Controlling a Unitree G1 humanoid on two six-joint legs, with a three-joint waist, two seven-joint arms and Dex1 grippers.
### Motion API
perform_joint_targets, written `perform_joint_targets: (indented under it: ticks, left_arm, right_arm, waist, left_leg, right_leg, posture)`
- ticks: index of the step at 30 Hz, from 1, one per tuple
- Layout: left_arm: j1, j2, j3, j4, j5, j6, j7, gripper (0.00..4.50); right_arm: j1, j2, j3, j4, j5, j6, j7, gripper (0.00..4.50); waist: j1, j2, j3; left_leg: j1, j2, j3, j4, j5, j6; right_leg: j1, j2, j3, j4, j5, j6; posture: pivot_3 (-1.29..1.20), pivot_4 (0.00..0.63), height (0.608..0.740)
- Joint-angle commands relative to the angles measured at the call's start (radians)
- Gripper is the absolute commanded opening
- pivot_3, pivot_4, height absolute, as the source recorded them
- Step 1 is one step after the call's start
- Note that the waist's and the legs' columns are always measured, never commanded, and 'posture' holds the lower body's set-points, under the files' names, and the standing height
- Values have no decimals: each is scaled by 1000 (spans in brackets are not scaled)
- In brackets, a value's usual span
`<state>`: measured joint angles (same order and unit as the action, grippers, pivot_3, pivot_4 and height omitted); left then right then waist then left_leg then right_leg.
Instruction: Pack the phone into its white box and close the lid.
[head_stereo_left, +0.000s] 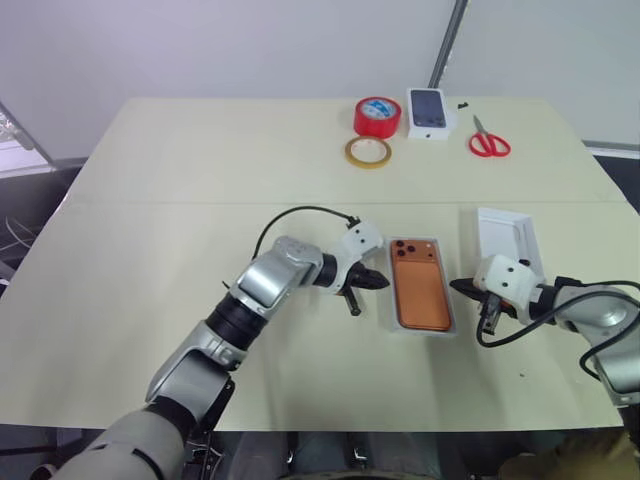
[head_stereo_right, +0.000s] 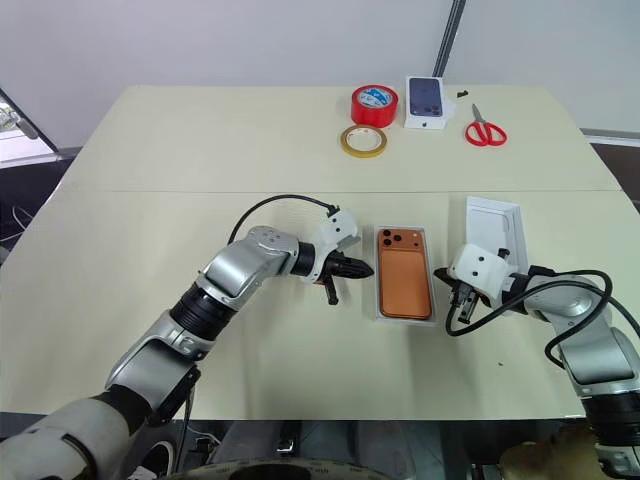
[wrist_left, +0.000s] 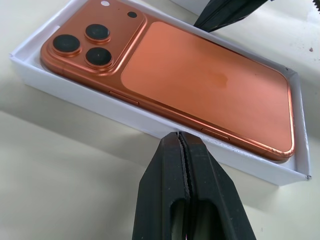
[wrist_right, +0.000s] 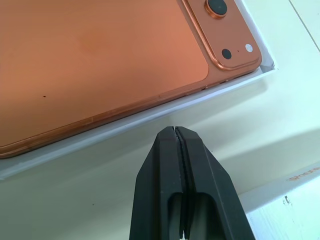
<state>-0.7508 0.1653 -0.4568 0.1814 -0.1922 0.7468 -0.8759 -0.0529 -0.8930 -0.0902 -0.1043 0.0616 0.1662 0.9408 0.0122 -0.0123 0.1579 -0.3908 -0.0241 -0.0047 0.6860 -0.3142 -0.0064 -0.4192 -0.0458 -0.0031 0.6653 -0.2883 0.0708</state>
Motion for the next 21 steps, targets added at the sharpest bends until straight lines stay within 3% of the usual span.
perform_joint_targets:
  ticks: [1, 4, 8, 11, 14, 15, 21]
  left_arm:
    - [11, 26, 30, -39, 6, -27, 7, 39]
    - [21, 47, 62, -35, 4, -53, 23, 39]
    - [10, 49, 202, -2, -65, -75, 42, 0]
    - [7, 96, 248, 20, -47, -172, 33, 1335]
    - [20, 145, 270, 16, -58, -214, -11, 2853]
    - [26, 164, 273, 5, -68, -207, -34, 3298]
    - [35, 200, 312, 0, -90, -176, -42, 3298]
  right_arm:
    - [-17, -24, -58, -10, 42, 9, 10, 0]
    - [-53, -11, -103, -26, 116, 69, 15, 0]
    - [-160, 17, -143, -6, 208, 169, -9, 1323]
    - [-208, -5, -78, 79, 87, 206, -99, 2919]
    - [-250, -1, -51, 102, 73, 359, -148, 4467]
    - [-264, -3, -42, 87, 77, 421, -154, 4500]
    - [-407, 49, -88, -46, 225, 859, -213, 4500]
  waist:
    - [0, 0, 0]
    - [-2, 0, 0]
    - [-3, 0, 0]
    - [-1, 0, 0]
    - [1, 0, 0]
    - [1, 0, 0]
    - [-4, 1, 0]
  left_leg:
    - [0, 0, 0, 0, 0, 0]
    - [0, 0, 0, 0, 0, 0]
    - [0, 0, 0, 0, 0, 0]
    - [0, 0, 0, 0, 0, -1]
    - [0, 0, 0, 0, 2, -4]
    - [0, 0, 0, 0, 2, -4]
    - [0, 1, 0, 0, 1, -2]
  right_leg:
    - [0, 0, 0, 0, 0, 0]
    - [0, 0, 0, 0, 0, 0]
    - [0, 0, 0, 1, 0, 0]
    - [0, 0, 0, 1, 0, 0]
    - [0, 0, 0, 1, 0, 0]
    - [-1, 0, 0, 1, 0, 0]
    - [-1, 0, 0, 1, 0, 0]
  posture:
    - [0, 150, 740]
    - [0, 150, 740]
    - [0, 150, 740]
    - [0, 150, 740]
    - [0, 150, 740]
    - [0, 150, 740]
    - [0, 150, 740]
